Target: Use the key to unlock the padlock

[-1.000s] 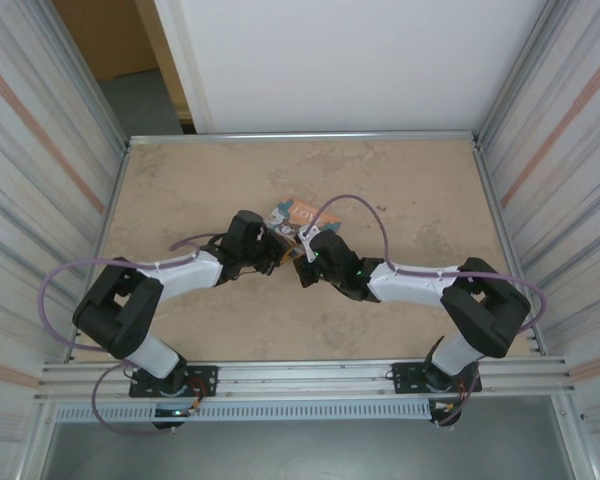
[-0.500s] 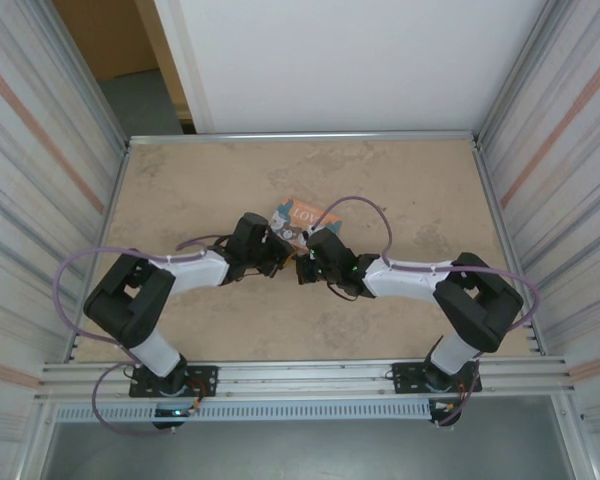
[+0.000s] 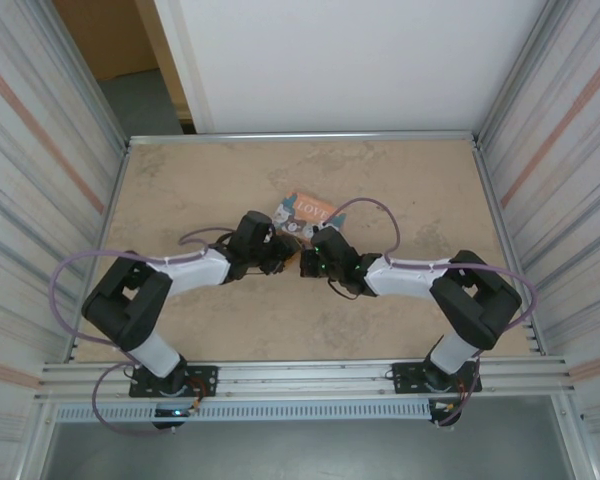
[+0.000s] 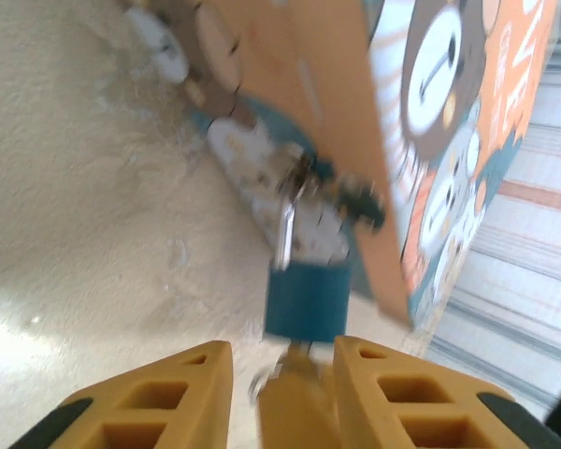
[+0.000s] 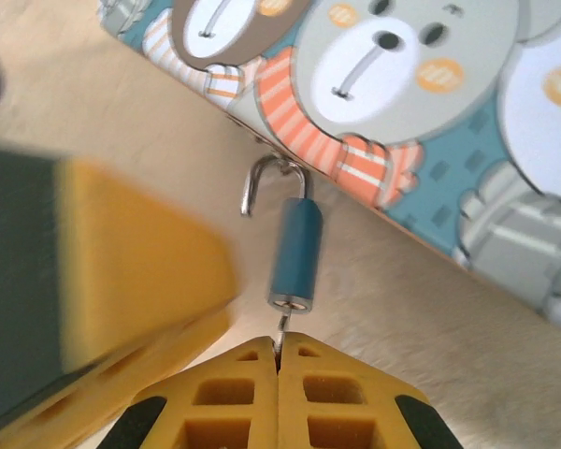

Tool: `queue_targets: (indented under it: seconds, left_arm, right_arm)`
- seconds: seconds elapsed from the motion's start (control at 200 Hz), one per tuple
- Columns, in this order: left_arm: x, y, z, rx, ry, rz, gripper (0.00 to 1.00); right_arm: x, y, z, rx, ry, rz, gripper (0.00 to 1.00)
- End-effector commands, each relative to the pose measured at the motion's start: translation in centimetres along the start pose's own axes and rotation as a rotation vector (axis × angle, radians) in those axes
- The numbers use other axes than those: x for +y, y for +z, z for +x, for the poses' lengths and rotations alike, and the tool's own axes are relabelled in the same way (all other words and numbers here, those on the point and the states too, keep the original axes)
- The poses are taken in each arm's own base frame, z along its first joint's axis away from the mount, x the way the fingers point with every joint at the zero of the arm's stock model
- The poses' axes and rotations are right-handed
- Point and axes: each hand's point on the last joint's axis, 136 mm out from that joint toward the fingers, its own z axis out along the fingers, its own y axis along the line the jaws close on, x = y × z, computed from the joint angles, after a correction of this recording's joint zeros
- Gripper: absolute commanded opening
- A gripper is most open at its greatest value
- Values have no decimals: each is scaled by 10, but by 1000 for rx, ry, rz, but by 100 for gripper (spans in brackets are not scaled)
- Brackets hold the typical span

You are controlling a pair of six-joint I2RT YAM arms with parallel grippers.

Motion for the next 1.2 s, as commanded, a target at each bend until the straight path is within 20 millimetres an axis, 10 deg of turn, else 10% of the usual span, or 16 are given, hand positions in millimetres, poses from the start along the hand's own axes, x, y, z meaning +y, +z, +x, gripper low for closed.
queue_targets:
  seconds: [0.0,0.406,0.797,1.192]
  left_arm:
    - [1,-21,-4,-15,72,-45,39]
    - [-7,-88,-50,-189,285,-128,51]
    - [-8,-83,-69,-181,319,-114,54]
    - [-8,-82,-69,-183,312,-105,55]
  right_arm:
    - [-29,4,-2,-38,89,89,0]
    - [-61,0,-2,-34,272,-6,0]
    - [-88,-3,-7,-39,349,-32,0]
    - [-110,-25,-13,-102,366,77,41]
